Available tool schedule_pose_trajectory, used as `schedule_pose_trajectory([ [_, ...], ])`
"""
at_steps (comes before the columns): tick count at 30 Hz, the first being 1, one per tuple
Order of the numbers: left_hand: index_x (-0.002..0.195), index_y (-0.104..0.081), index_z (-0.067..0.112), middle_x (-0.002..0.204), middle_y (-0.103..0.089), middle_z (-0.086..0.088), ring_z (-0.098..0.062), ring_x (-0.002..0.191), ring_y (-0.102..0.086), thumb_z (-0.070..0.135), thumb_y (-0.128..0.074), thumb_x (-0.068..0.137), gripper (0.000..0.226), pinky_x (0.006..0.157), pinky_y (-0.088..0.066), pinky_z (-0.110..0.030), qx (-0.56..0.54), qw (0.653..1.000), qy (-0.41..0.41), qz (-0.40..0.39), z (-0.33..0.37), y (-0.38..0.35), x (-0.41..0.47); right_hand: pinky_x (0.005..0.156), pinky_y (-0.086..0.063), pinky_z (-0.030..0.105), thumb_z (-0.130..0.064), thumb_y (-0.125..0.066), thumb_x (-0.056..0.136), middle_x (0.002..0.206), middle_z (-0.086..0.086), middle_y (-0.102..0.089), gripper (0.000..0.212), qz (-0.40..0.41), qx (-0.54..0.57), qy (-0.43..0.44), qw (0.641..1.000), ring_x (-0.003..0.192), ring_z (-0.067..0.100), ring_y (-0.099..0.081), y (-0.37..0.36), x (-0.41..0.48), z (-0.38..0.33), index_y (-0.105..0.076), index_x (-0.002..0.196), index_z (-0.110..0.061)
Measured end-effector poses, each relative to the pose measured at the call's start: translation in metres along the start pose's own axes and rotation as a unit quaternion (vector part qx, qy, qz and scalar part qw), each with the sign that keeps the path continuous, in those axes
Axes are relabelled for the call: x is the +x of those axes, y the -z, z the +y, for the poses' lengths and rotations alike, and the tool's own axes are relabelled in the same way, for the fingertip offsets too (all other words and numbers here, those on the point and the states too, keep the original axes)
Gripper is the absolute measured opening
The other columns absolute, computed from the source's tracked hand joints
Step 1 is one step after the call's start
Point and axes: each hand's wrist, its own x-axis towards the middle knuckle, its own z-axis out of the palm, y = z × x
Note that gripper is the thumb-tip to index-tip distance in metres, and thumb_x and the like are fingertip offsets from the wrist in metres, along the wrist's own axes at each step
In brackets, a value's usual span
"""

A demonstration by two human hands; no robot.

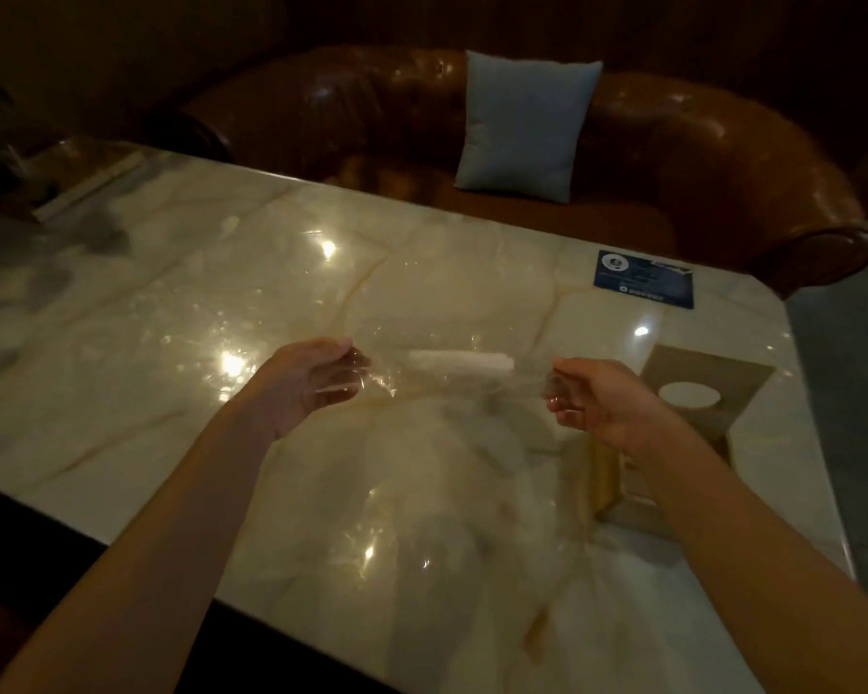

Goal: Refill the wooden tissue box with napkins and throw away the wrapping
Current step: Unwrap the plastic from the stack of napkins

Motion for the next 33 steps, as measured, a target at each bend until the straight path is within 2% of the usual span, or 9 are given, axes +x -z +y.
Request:
schedule_pose_trajectory([
  [5,0.071,-0.069,0.013,0.069,-0.075,0.001,-0.010,0.064,-0.069,0.009,-0.050,0.089,0.026,0.063,-0.053,-0.024,0.034,0.998,0.035,0.034,-0.042,0.007,-0.012,0.034,-0.042,0.018,-0.012,-0.051,0.090,0.045,0.004,-0.061,0.024,0.024,-0.004,-0.010,1.000,0.035,0.014,-0.056,-0.003,-0.013,0.045,-0.058,0.068,-0.006],
  [7,0.067,-0.073,0.012,0.069,-0.075,0.000,-0.010,0.063,-0.069,0.008,-0.050,0.090,0.032,0.056,-0.052,-0.021,0.053,0.996,0.064,0.041,-0.061,0.014,-0.019,0.032,-0.040,0.016,-0.012,-0.051,0.090,0.045,0.004,-0.060,0.024,0.017,-0.017,-0.032,0.999,0.034,0.012,-0.055,-0.003,-0.019,0.067,-0.056,0.068,-0.006],
  [10,0.078,-0.069,0.007,0.073,-0.075,-0.004,-0.012,0.063,-0.069,0.008,-0.052,0.089,0.020,0.059,-0.053,-0.027,0.067,0.987,0.130,0.059,-0.085,0.023,-0.029,0.032,-0.040,0.017,-0.012,-0.050,0.092,0.051,0.006,-0.060,0.023,0.006,-0.042,-0.077,0.996,0.035,0.010,-0.053,0.000,-0.027,0.098,-0.055,0.070,-0.008],
  [14,0.073,-0.067,0.005,0.066,-0.071,-0.005,-0.015,0.060,-0.064,0.004,-0.057,0.086,0.016,0.061,-0.051,-0.028,0.158,0.960,0.220,0.077,-0.110,0.034,-0.035,0.033,-0.042,0.017,-0.006,-0.052,0.089,0.047,0.006,-0.061,0.022,-0.009,-0.090,-0.135,0.987,0.036,0.013,-0.056,0.004,-0.030,0.126,-0.054,0.067,-0.007],
  [18,0.076,-0.070,0.009,0.081,-0.071,-0.009,-0.020,0.075,-0.063,0.007,-0.065,0.080,0.006,0.070,-0.050,-0.029,0.237,0.930,0.278,0.033,-0.109,0.037,-0.035,0.035,-0.047,0.020,-0.006,-0.057,0.086,0.056,0.011,-0.065,0.014,-0.031,-0.151,-0.163,0.974,0.040,0.015,-0.062,0.007,-0.027,0.134,-0.056,0.072,-0.005],
  [22,0.073,-0.070,0.007,0.071,-0.072,-0.010,-0.020,0.062,-0.066,0.009,-0.067,0.079,0.007,0.069,-0.057,-0.033,0.212,0.947,0.232,0.063,-0.095,0.023,-0.024,0.042,-0.050,0.024,-0.009,-0.057,0.086,0.062,0.012,-0.062,0.010,-0.008,-0.085,-0.136,0.987,0.046,0.019,-0.064,0.006,-0.012,0.129,-0.058,0.077,-0.005],
  [25,0.082,-0.063,0.001,0.067,-0.071,-0.013,-0.015,0.043,-0.064,0.011,-0.061,0.085,0.010,0.041,-0.053,-0.023,0.099,0.965,0.208,0.123,-0.085,0.008,-0.013,0.042,-0.052,0.025,-0.008,-0.054,0.088,0.053,0.008,-0.061,0.016,0.020,0.004,-0.147,0.989,0.040,0.015,-0.060,0.002,0.002,0.120,-0.058,0.072,-0.006],
  [26,0.079,-0.062,0.002,0.061,-0.071,-0.011,-0.015,0.041,-0.064,0.012,-0.059,0.086,0.012,0.038,-0.050,-0.021,0.092,0.966,0.207,0.125,-0.082,0.005,-0.009,0.043,-0.050,0.026,-0.007,-0.053,0.088,0.049,0.006,-0.061,0.019,0.024,0.009,-0.148,0.989,0.039,0.014,-0.059,0.001,0.006,0.116,-0.058,0.070,-0.006],
  [33,0.075,-0.059,0.003,0.051,-0.070,-0.007,-0.016,0.045,-0.067,0.009,-0.051,0.090,0.017,0.043,-0.055,-0.023,0.082,0.977,0.164,0.105,-0.043,-0.007,0.006,0.036,-0.044,0.016,-0.010,-0.049,0.089,0.039,0.000,-0.056,0.026,0.026,0.036,-0.108,0.993,0.034,0.012,-0.055,-0.003,0.020,0.063,-0.056,0.064,-0.009],
])
